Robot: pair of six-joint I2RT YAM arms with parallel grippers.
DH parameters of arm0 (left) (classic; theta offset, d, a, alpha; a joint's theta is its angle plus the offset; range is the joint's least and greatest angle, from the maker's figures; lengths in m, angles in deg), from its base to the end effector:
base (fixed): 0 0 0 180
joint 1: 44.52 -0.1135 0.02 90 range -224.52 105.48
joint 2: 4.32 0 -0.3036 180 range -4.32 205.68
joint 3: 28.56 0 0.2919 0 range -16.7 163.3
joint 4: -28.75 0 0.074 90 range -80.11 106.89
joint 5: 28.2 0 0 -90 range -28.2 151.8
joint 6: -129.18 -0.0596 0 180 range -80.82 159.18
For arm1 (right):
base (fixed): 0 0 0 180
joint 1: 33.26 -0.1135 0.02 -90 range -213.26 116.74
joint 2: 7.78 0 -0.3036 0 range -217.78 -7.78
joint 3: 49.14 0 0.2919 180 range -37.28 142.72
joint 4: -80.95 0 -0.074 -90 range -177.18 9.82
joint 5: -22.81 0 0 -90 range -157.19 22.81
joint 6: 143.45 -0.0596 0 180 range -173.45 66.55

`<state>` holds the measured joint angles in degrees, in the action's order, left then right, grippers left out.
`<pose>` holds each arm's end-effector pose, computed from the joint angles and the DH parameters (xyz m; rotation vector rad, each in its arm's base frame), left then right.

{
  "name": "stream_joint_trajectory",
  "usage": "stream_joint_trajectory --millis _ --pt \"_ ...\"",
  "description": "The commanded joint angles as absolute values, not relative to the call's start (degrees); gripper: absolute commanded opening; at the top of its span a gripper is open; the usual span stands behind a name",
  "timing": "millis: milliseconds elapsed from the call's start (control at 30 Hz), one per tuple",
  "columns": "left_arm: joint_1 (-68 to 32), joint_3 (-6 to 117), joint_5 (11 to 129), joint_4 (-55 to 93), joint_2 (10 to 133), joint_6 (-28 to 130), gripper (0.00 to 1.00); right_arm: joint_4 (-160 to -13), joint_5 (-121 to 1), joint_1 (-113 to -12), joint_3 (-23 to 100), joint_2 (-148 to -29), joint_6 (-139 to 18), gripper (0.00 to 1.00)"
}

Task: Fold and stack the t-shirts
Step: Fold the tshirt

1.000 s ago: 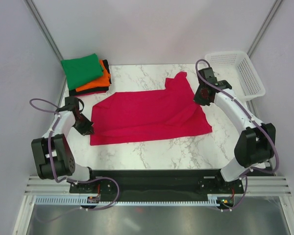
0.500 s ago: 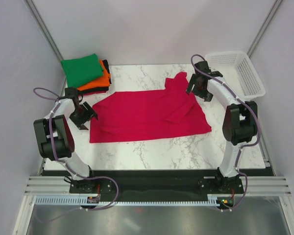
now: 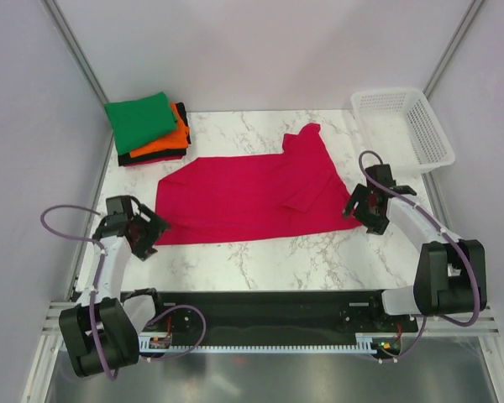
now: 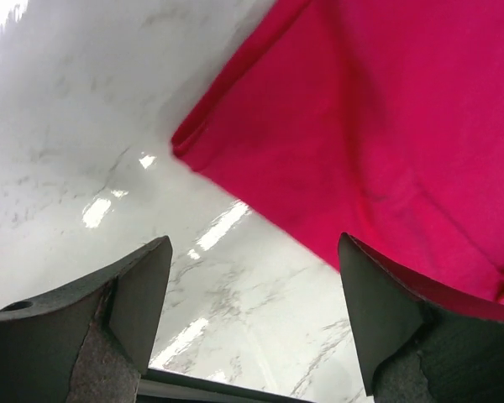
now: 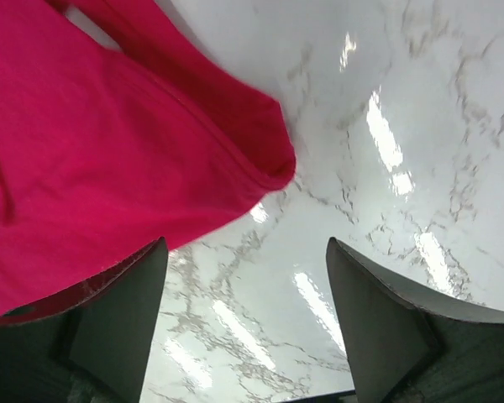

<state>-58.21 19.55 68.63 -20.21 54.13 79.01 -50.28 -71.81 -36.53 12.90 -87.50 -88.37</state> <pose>0.2118 0.0443 0.2053 -1.1450 2.3664 -0.3160 0.2970 0.0122 0.2013 0.7655 2.6166 0.0820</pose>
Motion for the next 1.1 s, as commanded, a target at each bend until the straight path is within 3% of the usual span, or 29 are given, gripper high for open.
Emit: stream_joint_trajectory --millis 0,367,567,667,700,800,833,867,933,1067 --pt "-58.4 12.42 70.76 -14.58 53.08 86.72 0.87 -54.84 -68.51 -36.34 8.96 -86.18 -87.99 0.83" --pt "-58.4 8.26 65.41 -8.69 56.93 87.79 0.83 -61.34 -67.28 -33.7 8.95 -93.56 -86.94 0.74" --pt "-58.4 7.04 63.82 -4.03 59.04 87.78 0.77 -63.8 -67.36 -33.7 9.57 -96.37 -87.02 0.54" --pt "-58.4 6.94 62.68 -1.83 60.45 87.78 0.65 -65.21 -67.28 -33.79 9.39 -96.9 -87.2 0.46" --pt "-58.4 7.55 62.24 -1.31 61.76 87.7 0.51 -66.0 -67.28 -33.79 9.39 -96.9 -87.29 0.43" --pt "-58.4 10.44 61.97 0.72 64.4 87.61 0.3 -66.18 -65.63 -33.7 11.06 -97.34 -87.72 0.23" --pt "-58.4 11.94 61.97 0.98 67.02 87.61 0.2 -65.74 -65.17 -33.79 12.02 -97.52 -87.9 0.05" --pt "-58.4 16.39 62.06 0.03 68.44 87.43 0.15 -65.22 -64.3 -33.79 15.08 -98.56 -88.25 0.0" --pt "-58.32 22.99 63.37 -3.39 73.34 87.08 0.02 -62.59 -63.59 -33.7 19.83 -99.62 -88.43 0.0" --pt "-58.84 43.01 66.89 -16.46 74.35 85.51 0.02 -51.26 -64.79 -33.61 41.76 -100.08 -87.2 0.0"
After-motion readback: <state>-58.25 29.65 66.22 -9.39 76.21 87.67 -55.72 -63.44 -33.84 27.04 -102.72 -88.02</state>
